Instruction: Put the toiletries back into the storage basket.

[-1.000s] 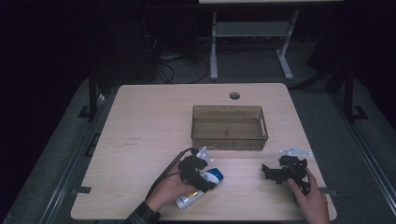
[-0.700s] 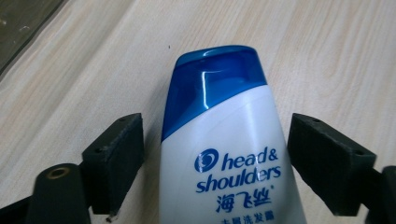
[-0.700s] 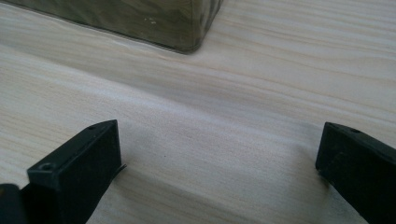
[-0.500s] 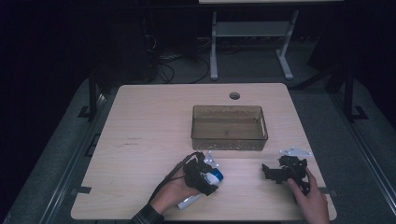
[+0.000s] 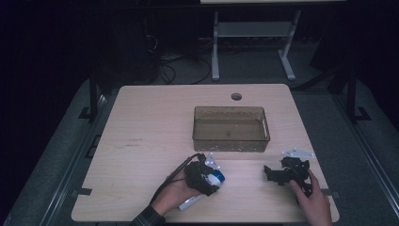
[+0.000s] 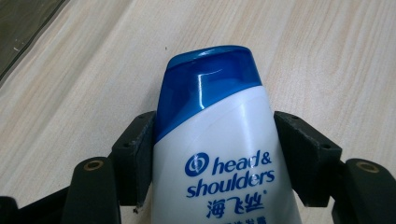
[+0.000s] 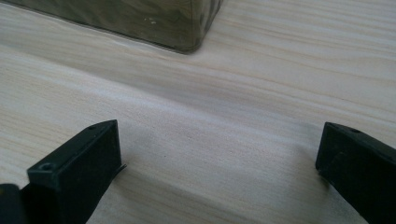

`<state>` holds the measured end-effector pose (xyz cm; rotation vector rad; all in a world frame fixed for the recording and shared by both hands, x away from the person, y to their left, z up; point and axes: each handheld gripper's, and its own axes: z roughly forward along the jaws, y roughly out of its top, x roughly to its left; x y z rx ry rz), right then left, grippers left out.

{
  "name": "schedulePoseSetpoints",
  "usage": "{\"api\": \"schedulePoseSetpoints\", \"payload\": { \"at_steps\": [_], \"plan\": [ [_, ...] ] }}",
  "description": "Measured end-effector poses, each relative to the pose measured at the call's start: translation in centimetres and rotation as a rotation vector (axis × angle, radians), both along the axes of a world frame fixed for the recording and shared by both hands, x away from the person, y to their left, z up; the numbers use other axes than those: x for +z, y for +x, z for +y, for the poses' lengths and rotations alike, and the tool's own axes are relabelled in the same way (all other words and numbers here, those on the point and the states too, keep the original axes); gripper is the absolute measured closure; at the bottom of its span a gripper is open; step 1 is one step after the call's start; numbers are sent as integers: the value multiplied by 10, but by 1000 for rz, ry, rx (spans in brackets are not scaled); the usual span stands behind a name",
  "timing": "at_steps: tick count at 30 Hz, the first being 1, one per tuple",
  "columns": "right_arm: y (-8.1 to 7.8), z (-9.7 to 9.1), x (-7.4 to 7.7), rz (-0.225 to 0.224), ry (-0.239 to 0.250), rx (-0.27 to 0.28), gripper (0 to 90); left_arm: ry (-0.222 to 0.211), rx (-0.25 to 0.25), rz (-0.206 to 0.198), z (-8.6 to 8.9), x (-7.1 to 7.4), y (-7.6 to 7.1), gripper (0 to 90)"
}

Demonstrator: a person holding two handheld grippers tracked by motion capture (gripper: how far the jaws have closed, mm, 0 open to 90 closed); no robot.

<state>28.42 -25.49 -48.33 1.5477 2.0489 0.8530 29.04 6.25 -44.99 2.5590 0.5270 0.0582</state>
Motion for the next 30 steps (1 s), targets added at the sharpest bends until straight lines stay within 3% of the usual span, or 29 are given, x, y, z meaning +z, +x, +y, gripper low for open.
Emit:
{"api": "schedulePoseSetpoints", "payload": {
  "at_steps": [6,9,11,18,30],
  "plan": [
    [0,0,0,0,0,0,0,-28,-14,5,2,2,1,336],
    [0,0,0,0,0,0,0,-72,-2,4,5,5,1,337],
    [0,0,0,0,0,0,0,-76,-10,-1,8,7,2,338],
    [0,0,0,0,1,0,0,-176,-2,-21,21,18,5,340],
    [0,0,0,0,1,0,0,-288,8,-54,44,34,6,346]
  ]
}}
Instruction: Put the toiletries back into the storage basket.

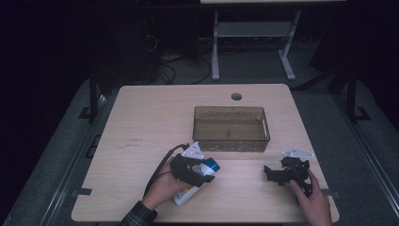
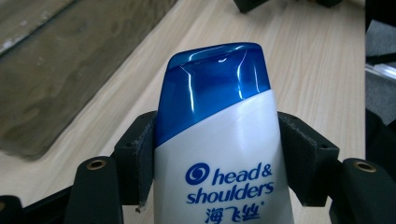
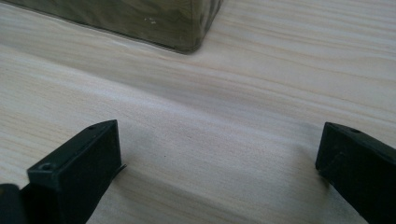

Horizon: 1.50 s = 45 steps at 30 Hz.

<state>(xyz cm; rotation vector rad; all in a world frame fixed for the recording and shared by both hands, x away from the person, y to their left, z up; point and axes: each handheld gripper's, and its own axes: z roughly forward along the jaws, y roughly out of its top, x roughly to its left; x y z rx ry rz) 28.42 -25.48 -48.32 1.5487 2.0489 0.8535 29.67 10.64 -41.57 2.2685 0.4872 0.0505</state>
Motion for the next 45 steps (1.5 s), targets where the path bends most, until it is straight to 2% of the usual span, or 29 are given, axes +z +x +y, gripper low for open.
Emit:
{"api": "schedulePoseSetpoints", "payload": {
  "at_steps": [4,5,6,13,15,16,21,27,33,41,45],
  "plan": [
    [0,0,0,0,0,0,0,-38,7,-5,10,5,1,346],
    [0,0,0,0,0,0,0,-60,8,-4,15,7,2,347],
    [0,0,0,0,0,0,0,-60,8,-4,15,7,2,347],
    [0,0,0,0,0,0,0,-134,14,-24,33,13,4,348],
    [0,0,0,0,-1,0,0,-170,20,-40,42,17,4,349],
    [0,0,0,0,-1,0,0,-170,20,-40,42,17,4,350],
    [0,0,0,0,0,0,0,-230,31,-58,57,23,4,352],
    [0,0,0,0,0,0,0,-256,44,-92,68,26,4,354],
    [0,0,0,0,0,0,0,-281,52,-106,74,27,5,354],
    [0,0,0,0,-1,0,0,-291,64,-117,77,29,7,353],
    [0,0,0,0,0,0,0,-301,71,-132,78,35,11,353]
  ]
}}
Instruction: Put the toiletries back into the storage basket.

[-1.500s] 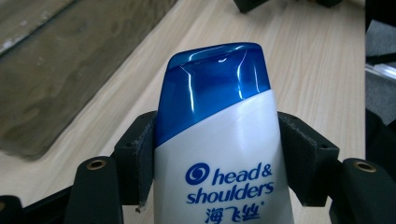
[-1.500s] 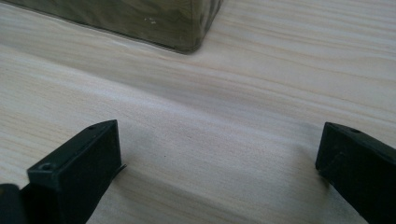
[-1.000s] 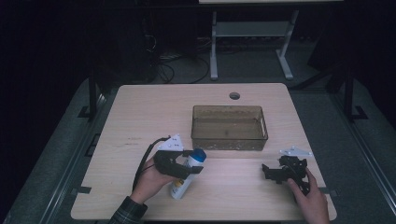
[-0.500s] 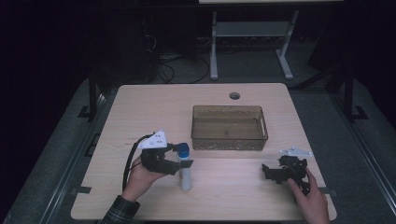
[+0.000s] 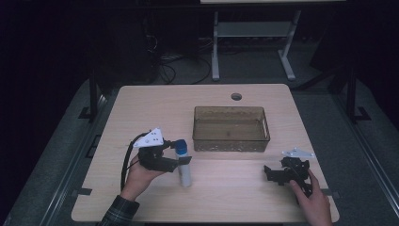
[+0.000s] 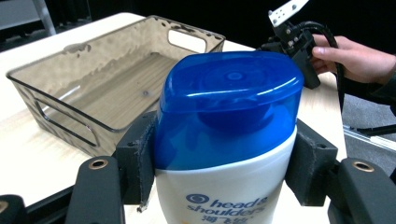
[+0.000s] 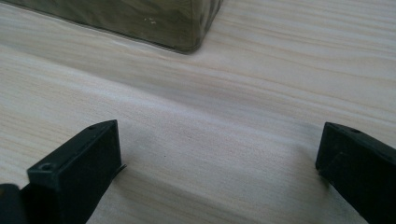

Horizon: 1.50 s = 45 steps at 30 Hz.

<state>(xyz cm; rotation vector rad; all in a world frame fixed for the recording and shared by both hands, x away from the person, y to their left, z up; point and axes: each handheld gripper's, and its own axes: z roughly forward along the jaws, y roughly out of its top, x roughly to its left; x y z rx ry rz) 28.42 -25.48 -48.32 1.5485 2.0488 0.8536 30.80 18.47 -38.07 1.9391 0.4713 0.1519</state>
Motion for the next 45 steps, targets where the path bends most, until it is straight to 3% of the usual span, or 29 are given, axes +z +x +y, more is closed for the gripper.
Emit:
{"api": "schedulePoseSetpoints", "payload": {
  "at_steps": [20,45],
  "plan": [
    [0,0,0,1,2,0,0,-34,1,-59,-8,36,22,355],
    [0,0,0,0,1,0,0,-38,10,-94,-27,65,57,355]
  ]
}}
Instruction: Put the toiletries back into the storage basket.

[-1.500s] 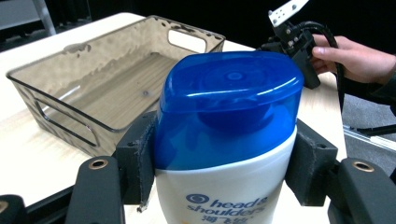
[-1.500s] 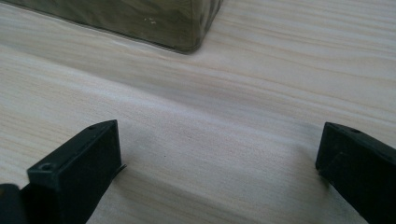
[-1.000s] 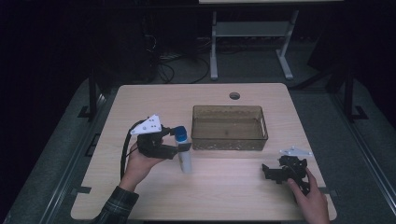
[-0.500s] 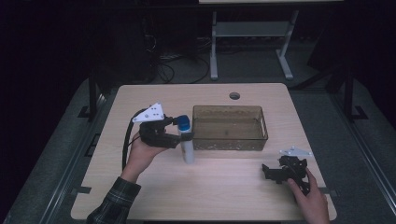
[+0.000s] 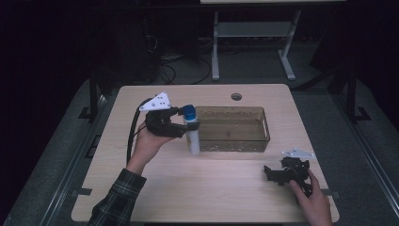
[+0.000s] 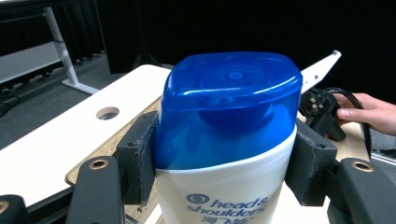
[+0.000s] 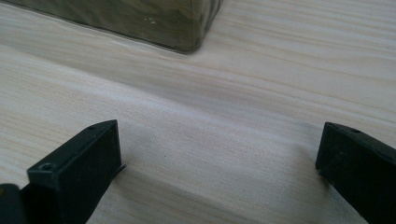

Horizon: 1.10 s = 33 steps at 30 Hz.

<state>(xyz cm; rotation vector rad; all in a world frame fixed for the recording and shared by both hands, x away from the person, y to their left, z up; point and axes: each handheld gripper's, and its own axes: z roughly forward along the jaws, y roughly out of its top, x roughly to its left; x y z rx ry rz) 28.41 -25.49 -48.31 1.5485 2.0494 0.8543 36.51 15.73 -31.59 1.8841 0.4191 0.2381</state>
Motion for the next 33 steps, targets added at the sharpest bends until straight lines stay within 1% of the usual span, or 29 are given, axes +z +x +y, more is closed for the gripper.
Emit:
{"api": "schedulePoseSetpoints", "payload": {
  "at_steps": [5,10,18,23,26,30,33],
  "plan": [
    [0,0,0,0,0,0,0,4,13,-2,-5,0,8,355],
    [0,0,0,0,0,0,0,10,32,-16,-10,1,15,355],
    [0,0,0,-1,-1,0,0,26,113,-65,-17,-2,24,355],
    [0,0,0,0,0,0,0,20,168,-76,-20,-7,30,355],
    [0,0,0,0,0,0,0,14,192,-87,-22,-8,32,355],
    [0,0,0,0,0,0,0,3,207,-90,-24,-10,35,355],
    [0,0,0,0,1,0,0,6,209,-93,-27,-11,36,355]
  ]
}}
